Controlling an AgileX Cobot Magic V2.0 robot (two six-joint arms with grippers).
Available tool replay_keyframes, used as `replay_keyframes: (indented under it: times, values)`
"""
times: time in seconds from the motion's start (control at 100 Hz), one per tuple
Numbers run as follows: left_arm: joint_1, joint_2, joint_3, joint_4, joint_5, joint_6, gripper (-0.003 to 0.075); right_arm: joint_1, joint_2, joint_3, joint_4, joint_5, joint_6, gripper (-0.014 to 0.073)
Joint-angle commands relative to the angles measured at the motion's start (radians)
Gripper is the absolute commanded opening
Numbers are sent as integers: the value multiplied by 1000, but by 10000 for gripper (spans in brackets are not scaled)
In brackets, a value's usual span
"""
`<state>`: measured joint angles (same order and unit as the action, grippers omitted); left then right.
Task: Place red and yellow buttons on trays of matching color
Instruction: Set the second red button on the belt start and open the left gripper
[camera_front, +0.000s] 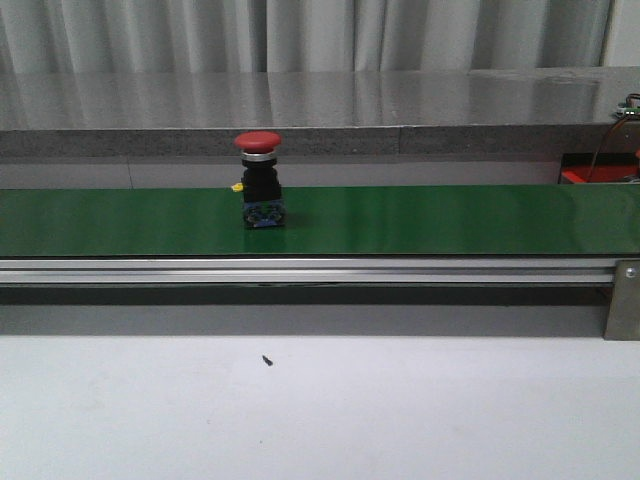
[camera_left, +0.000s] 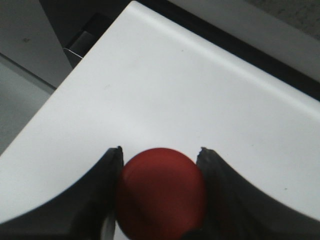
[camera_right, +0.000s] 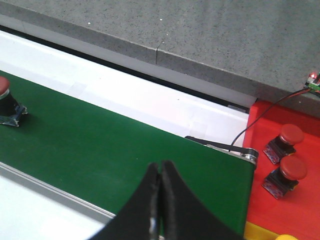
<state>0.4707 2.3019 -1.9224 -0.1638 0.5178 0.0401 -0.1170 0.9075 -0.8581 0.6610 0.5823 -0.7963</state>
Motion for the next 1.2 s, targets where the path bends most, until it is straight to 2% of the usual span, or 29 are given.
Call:
replay_keyframes:
  times: [0.0, 0.16, 0.3, 0.46, 0.68, 0.9, 1.19]
  values:
    - [-14, -144, -34, -20, -32, -4, -19, 0, -11, -26, 22, -49, -5, -68]
    - [-47, -275, -22, -22, 33, 1, -19, 0, -11, -26, 22, -49, -5, -68]
    - [-83, -412, 64, -28, 59, 1, -19, 0, -11, -26, 22, -49, -5, -68]
    - [-130, -591, 254, -35, 29, 1, -19, 0, -11, -26, 22, -49, -5, -68]
    - [-206, -793, 545, -35, -76, 1, -19, 0, -11, -26, 22, -49, -5, -68]
    - [-277, -830, 714, -42, -110, 1, -19, 0, -11, -26, 22, -49, -5, -68]
    - [-316, -807, 853, -50, -273, 1, -19, 0, -11, -26, 22, -49, -5, -68]
